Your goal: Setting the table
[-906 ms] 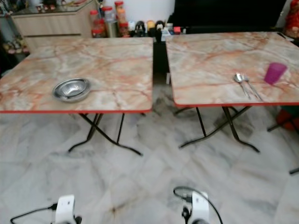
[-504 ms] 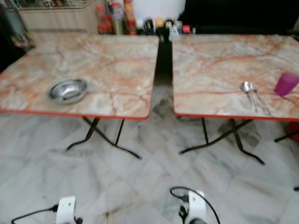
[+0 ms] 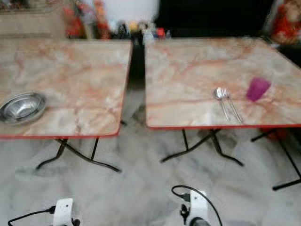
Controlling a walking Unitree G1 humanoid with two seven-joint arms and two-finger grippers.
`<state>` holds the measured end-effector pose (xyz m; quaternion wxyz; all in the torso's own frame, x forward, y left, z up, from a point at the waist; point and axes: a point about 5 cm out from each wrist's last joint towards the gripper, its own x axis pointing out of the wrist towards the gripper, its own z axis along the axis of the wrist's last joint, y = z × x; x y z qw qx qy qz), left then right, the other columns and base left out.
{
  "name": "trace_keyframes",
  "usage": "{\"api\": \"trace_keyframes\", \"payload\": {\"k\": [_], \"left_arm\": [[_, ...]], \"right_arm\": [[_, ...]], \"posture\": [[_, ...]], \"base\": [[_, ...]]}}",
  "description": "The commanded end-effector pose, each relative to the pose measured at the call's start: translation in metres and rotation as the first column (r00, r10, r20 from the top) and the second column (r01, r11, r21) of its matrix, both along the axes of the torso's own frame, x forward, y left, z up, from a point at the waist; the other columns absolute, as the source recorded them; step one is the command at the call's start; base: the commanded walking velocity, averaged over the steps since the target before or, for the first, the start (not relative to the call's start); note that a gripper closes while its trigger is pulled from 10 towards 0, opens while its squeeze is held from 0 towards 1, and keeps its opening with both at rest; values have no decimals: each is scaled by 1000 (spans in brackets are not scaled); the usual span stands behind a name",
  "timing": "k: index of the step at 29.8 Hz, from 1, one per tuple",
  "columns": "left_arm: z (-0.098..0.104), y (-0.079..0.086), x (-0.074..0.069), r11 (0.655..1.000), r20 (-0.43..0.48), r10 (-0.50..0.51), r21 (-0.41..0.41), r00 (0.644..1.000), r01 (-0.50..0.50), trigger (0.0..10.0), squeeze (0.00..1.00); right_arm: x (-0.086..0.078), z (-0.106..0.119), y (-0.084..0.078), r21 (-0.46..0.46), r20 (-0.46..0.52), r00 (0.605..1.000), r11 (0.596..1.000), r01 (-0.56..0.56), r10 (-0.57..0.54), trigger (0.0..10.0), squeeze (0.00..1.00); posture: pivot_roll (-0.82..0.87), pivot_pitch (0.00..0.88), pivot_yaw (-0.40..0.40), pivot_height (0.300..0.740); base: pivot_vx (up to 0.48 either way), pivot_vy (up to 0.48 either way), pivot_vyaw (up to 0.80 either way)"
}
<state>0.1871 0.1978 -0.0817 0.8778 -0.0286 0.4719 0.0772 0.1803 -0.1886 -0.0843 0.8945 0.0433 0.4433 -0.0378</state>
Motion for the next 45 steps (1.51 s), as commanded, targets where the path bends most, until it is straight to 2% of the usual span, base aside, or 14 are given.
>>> {"api": "trace_keyframes", "payload": {"k": [1, 7, 14, 22, 27, 29, 34, 36, 39, 41, 42, 44, 45], "left_arm": [[-2, -5, -2, 1000, -11, -4, -7, 1000, 4, 10000, 0], [-2, -4, -2, 1000, -12, -6, -3, 1000, 6, 10000, 0], [-2, -4, -2, 1000, -15, -12, 2, 1000, 12, 10000, 0], [-2, -3, -2, 1000, -8, 5, -10, 1000, -5, 10000, 0], [-2, -2, -3, 1000, -12, 0, -5, 1000, 0, 10000, 0], [-2, -2, -4, 1000, -13, -4, -4, 1000, 4, 10000, 0], [-3, -1, -5, 1000, -15, -9, 2, 1000, 9, 10000, 0], [-3, 0, -6, 1000, -18, -15, 6, 1000, 15, 10000, 0], [-3, 1, -7, 1000, -20, -20, 8, 1000, 20, 10000, 0], [-3, 2, -7, 1000, -20, -18, 8, 1000, 18, 10000, 0], [-3, 2, -7, 1000, -20, -18, 8, 1000, 18, 10000, 0], [-3, 3, -8, 1000, -20, -20, 10, 1000, 20, 10000, 0], [-3, 4, -8, 1000, -21, -22, 11, 1000, 22, 10000, 0]], "right_arm": [[-4, -1, -10, -18, -14, 1000, 1000, 19, -19, 10000, 0], [-2, 0, -11, -21, -6, 1000, 999, 28, -28, 10000, 0], [4, 4, -14, -22, 27, 998, 999, 49, -49, 10000, 0], [29, 20, -20, -37, 129, 991, 998, 42, -37, 10000, 0], [38, 26, -22, -45, 166, 986, 998, 40, -32, 10000, 0], [47, 32, -22, -51, 212, 977, 998, 33, -21, 10000, 0], [68, 49, -20, -62, 324, 946, 998, 10, 11, 10000, 0], [74, 55, -14, -79, 366, 927, 996, -51, 77, 10000, 0], [76, 59, -15, -89, 403, 911, 994, -60, 91, 10000, 0], [77, 65, -15, -110, 461, 880, 991, -71, 114, 10000, 0], [77, 65, -15, -110, 461, 880, 991, -71, 114, 10000, 0], [82, 77, -14, -146, 545, 824, 985, -88, 154, 10000, 0], [85, 88, -13, -171, 608, 773, 981, -95, 181, 10000, 0]], "posture": [[-98, 46, 3, 740], [-102, 47, 6, 740], [-107, 49, 10, 740], [-110, 55, 13, 740], [-111, 51, 16, 740], [-112, 50, 17, 740], [-115, 39, 20, 740], [-114, 34, 18, 740], [-112, 30, 18, 740], [-113, 27, 20, 740], [-113, 27, 20, 740], [-123, 18, 29, 740], [-130, 15, 32, 740]], "base": [[0, -428, 0], [0, -424, 0], [305, -288, 0], [0, 0, 0], [0, 0, 0], [0, 0, 0], [0, 0, 0], [0, 0, 0], [0, 0, 0], [0, 0, 0], [0, 0, 0], [0, 0, 0], [0, 0, 0]]}}
